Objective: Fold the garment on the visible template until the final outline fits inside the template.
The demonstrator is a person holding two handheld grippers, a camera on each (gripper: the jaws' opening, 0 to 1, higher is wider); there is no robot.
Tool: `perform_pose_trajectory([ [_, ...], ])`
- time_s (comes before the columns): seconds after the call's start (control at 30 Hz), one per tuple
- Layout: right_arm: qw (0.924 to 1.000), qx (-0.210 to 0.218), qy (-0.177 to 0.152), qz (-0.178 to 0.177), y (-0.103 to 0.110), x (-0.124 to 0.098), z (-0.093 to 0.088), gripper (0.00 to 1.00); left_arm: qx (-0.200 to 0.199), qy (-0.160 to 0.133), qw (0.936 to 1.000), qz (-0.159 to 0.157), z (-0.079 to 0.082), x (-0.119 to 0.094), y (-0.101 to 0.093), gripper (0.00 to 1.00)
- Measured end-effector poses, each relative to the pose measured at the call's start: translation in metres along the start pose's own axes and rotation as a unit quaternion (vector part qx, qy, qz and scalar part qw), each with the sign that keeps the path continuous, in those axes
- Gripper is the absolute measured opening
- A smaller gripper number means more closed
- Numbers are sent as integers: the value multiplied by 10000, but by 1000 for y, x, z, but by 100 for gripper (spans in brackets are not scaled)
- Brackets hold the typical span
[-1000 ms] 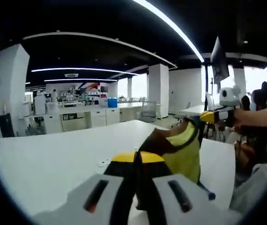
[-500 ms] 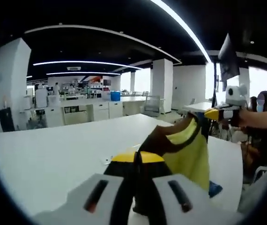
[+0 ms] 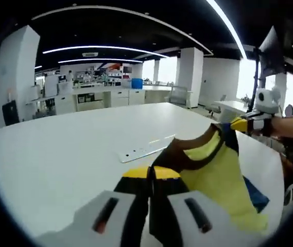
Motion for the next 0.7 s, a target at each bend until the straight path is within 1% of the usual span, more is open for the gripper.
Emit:
perform_pose_trajectory([
  [0.03, 10000, 17, 52, -16, -4, 7, -5, 0, -118, 89, 9999, 7, -7, 6, 4, 0],
  [0.07, 9998, 61, 163, -49, -10, 16, -14, 0, -166, 131, 9998, 12, -11, 11, 8, 0],
  [0.1, 9998, 72, 204, -50, -13, 22, -18, 0, -178, 172, 9997, 22, -16, 15, 10, 0],
  [0.13, 9995, 114, 300, -46, -19, 31, -25, 0, -220, 275, 9994, 40, -23, 19, 9, 0],
  [0.17, 9994, 110, 322, -49, -21, 34, -27, 0, -199, 364, 9991, 25, -30, 25, 15, 0],
  [0.23, 9989, 128, 441, -53, -25, 44, -37, 0, -200, 477, 9987, 42, -39, 32, 20, 0],
  [0.3, 9984, 136, 547, -51, -28, 55, -47, 0, -254, 609, 9978, 29, -50, 40, 25, 0],
  [0.33, 9979, 169, 624, -50, -32, 62, -53, 0, -294, 666, 9973, 23, -56, 44, 29, 0],
  [0.37, 9977, 171, 659, -44, -35, 66, -56, 0, -305, 709, 9970, 17, -60, 46, 30, 0],
  [0.4, 9973, 198, 700, -49, -31, 65, -62, 0, -308, 763, 9966, 12, -65, 49, 32, 0],
  [0.43, 9970, 216, 737, -50, -30, 66, -65, 0, -324, 786, 9964, 6, -67, 50, 32, 0],
  [0.57, 9958, 273, 866, -87, -39, 83, -78, 0, -315, 874, 9957, -17, -79, 59, 35, 0],
  [0.63, 9950, 310, 945, -88, -43, 86, -83, 0, -342, 908, 9953, -12, -83, 62, 36, 0],
  [0.7, 9945, 273, 1009, -96, -41, 84, -87, 0, -365, 920, 9951, -6, -85, 62, 36, 0],
])
Point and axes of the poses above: the point that each gripper's makers call its tool centre point, and the gripper's own axes: x roughly forward along the fingers, y roughly to its left, z roughly out of its top, the point moved 5 cm from there along -x, roughly backward along the fingers, and after that the axes turned 1 degree about x, right-handed, at the moved point
